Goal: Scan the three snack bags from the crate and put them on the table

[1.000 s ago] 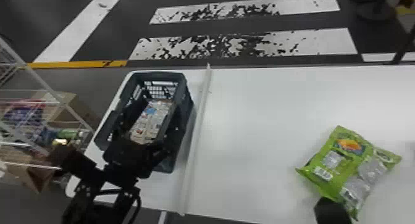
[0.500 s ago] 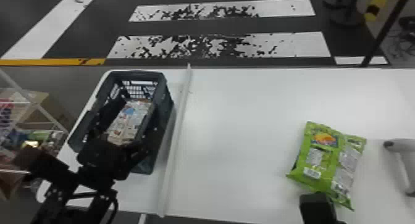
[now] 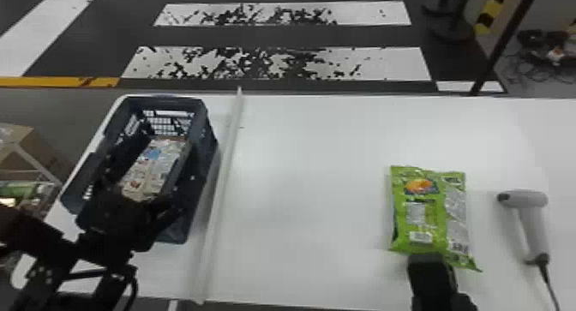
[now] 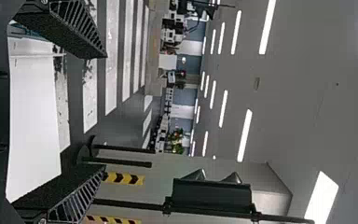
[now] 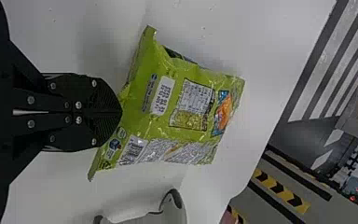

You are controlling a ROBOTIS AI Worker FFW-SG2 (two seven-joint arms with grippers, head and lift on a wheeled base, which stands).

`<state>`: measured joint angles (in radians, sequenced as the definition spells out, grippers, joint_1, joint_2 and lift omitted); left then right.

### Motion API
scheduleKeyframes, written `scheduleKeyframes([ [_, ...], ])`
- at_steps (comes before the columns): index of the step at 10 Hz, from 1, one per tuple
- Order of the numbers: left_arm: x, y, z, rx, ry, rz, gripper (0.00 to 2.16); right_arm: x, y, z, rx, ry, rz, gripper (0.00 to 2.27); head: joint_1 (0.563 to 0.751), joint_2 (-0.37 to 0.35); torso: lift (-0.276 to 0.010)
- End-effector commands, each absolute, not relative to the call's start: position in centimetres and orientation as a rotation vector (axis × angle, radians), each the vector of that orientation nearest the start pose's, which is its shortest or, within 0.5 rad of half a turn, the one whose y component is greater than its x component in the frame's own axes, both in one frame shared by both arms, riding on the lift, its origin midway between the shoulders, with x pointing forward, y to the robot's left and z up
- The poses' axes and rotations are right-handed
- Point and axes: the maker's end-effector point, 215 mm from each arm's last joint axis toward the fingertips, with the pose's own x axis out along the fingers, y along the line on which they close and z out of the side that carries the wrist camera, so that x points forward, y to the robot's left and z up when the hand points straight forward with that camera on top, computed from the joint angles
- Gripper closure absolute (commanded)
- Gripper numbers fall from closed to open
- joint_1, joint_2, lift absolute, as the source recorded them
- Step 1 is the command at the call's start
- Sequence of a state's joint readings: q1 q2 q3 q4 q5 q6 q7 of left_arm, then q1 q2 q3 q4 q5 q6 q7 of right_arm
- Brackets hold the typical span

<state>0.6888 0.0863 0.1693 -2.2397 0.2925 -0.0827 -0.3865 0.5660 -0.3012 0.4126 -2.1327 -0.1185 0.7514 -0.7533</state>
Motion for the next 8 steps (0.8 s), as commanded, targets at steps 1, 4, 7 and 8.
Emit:
scheduleKeyframes([
  [1,38.5,23.1,-26.6,-0.097,-0.103,-0.304,0.03,30.4,-21.9,-51.8,-0.399,0.723,-0.215,2.25,0.695,0.036,-0.094],
  [4,38.5,23.1,-26.8,-0.099,-0.099,-0.304,0.03,30.5,-22.3,-51.2,-0.390,0.721,-0.222,2.25,0.695,0.012,-0.094],
  [7,38.5,22.6,-26.7,-0.111,-0.100,-0.301,0.03,31.1,-21.3,-44.0,-0.408,0.563,-0.255,2.25,0.695,0.016,-0.094],
  [8,38.6,22.5,-26.9,-0.127,-0.092,-0.272,0.03,33.9,-20.1,-42.2,-0.383,0.473,-0.223,2.25,0.695,0.021,-0.094],
])
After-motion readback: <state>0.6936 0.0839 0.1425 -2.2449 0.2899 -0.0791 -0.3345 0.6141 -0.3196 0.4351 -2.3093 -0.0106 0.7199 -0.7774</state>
